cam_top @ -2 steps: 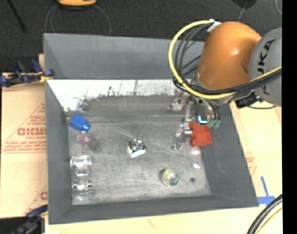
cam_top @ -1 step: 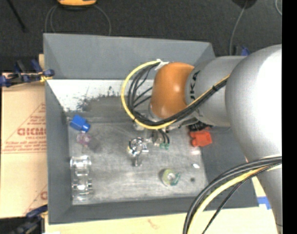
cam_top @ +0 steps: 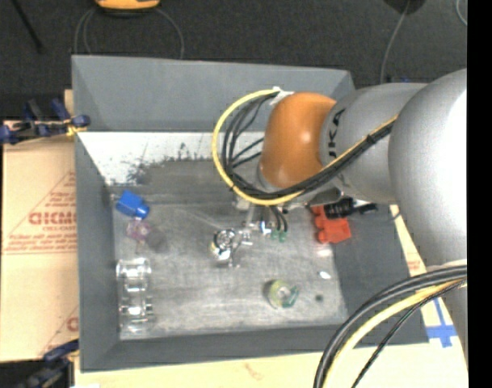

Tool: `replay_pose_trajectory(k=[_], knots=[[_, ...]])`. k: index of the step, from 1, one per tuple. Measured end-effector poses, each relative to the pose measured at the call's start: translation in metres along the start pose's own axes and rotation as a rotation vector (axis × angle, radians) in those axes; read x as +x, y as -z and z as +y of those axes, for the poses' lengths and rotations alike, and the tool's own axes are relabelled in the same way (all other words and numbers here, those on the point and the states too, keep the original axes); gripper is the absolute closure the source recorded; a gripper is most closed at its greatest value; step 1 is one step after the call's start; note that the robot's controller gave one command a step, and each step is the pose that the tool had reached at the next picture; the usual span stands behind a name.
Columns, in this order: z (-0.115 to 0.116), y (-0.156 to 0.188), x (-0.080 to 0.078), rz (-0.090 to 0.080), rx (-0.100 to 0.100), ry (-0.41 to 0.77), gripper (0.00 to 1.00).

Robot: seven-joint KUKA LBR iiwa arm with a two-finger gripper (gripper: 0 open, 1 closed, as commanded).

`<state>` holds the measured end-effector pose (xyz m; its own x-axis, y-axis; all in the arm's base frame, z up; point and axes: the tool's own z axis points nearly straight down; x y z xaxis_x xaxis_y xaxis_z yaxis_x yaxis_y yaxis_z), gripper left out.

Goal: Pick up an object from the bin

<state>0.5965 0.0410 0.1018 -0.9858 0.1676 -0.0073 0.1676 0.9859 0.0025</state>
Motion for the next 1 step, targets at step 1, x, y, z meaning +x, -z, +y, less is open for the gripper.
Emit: replay_pose_trajectory(k=[1], knots=[[-0.0054,-0.0014,0.0087,0.008,0.002,-0.115,0.0]])
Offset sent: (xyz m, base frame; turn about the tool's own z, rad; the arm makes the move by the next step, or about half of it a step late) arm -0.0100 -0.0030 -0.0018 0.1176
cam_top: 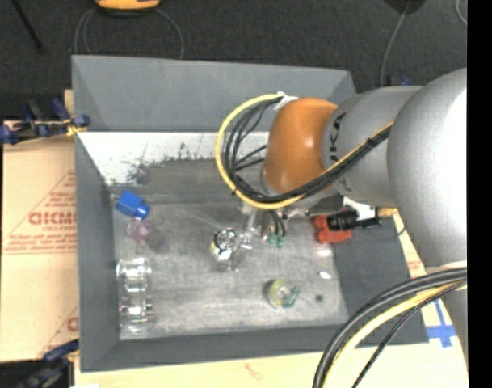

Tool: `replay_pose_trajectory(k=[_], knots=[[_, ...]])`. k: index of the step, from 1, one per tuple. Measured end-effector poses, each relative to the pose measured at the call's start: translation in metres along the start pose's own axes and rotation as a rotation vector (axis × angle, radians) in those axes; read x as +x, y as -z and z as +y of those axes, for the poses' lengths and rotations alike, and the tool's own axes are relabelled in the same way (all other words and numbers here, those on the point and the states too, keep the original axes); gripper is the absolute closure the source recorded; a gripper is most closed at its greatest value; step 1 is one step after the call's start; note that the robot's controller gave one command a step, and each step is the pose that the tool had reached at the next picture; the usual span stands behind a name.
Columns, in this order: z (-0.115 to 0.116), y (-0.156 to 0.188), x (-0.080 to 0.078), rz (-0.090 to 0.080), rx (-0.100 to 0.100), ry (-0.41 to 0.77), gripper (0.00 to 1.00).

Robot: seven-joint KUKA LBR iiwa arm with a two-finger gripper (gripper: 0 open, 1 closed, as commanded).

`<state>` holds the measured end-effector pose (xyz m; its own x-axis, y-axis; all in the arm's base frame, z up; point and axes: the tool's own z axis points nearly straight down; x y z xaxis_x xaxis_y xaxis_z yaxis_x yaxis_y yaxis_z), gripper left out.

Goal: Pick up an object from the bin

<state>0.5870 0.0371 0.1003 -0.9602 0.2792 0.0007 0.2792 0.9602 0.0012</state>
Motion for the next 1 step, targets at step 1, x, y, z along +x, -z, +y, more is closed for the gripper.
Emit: replay_pose_trajectory(k=[1], knots=[[0.0107,-0.0263,0.0089,-0.013,0.0,0.003,0.0]])
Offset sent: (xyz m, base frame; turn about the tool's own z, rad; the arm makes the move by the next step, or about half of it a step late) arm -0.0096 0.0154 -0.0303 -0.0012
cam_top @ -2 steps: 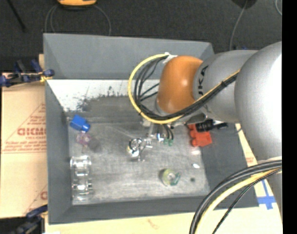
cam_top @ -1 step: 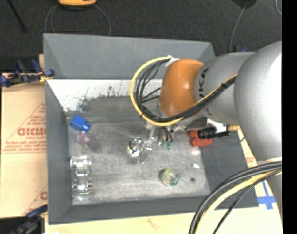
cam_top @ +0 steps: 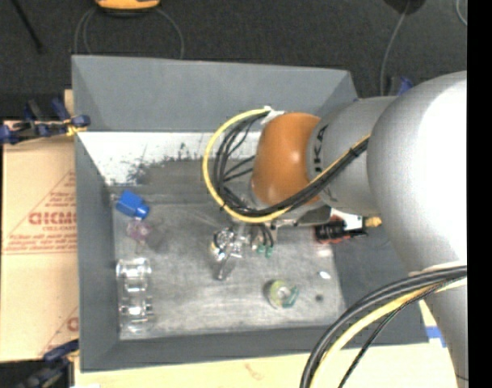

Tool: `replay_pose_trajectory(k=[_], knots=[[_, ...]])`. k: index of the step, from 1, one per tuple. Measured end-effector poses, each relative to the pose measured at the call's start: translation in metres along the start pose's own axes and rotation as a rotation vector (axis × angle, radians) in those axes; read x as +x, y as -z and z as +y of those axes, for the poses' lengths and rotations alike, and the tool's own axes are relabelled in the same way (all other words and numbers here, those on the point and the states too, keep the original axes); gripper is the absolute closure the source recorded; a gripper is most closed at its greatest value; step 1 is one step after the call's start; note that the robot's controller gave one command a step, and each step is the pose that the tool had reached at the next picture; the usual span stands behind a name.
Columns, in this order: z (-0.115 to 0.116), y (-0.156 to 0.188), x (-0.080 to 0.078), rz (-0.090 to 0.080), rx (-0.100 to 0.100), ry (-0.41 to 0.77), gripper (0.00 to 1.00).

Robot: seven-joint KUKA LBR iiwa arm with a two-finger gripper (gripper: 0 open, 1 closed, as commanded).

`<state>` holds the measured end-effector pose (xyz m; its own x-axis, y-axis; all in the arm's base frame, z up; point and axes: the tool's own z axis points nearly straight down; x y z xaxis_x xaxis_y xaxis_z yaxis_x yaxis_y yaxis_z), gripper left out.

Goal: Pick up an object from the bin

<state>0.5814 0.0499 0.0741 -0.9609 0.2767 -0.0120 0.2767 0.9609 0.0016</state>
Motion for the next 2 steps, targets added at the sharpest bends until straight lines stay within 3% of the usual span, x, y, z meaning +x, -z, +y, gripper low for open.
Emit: replay_pose_trajectory(k=[1,2], knots=[[-0.0007,0.0025,-0.0027,0.004,0.001,0.0,0.0],[0.0,0.0052,-0.0054,-0.004,-0.002,0.001,1.0]])
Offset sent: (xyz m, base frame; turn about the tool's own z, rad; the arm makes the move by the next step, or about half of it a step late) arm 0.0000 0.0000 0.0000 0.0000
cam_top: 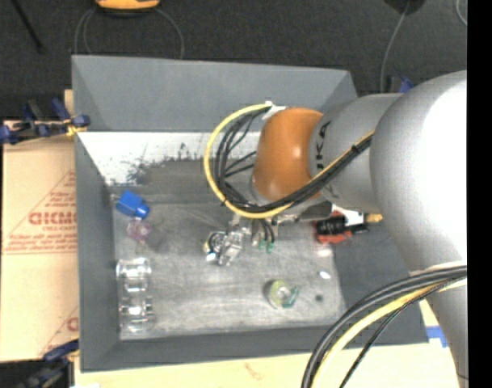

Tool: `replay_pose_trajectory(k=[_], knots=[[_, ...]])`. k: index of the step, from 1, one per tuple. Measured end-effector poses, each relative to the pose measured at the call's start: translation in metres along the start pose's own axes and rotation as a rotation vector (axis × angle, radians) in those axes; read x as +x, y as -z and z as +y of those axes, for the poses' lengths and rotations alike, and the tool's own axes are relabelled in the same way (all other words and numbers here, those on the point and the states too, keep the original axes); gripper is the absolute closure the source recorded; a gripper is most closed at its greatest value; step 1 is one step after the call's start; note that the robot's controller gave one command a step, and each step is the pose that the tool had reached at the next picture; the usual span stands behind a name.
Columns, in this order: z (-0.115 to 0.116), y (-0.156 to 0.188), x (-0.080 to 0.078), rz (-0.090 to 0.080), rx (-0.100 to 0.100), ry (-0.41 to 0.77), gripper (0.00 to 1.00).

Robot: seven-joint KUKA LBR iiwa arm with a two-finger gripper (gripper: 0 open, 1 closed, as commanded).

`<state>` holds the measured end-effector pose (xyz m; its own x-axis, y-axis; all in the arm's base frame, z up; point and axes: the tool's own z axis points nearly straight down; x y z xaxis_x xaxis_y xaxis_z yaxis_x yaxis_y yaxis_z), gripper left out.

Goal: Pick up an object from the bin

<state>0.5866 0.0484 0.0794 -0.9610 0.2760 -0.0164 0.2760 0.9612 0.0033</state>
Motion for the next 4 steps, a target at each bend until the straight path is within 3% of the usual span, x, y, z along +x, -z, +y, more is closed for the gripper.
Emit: replay_pose_trajectory(k=[1,4], knots=[[0.0,0.002,-0.002,0.009,0.003,0.0,1.0],[0.001,0.068,-0.007,0.009,-0.001,0.005,1.0]])
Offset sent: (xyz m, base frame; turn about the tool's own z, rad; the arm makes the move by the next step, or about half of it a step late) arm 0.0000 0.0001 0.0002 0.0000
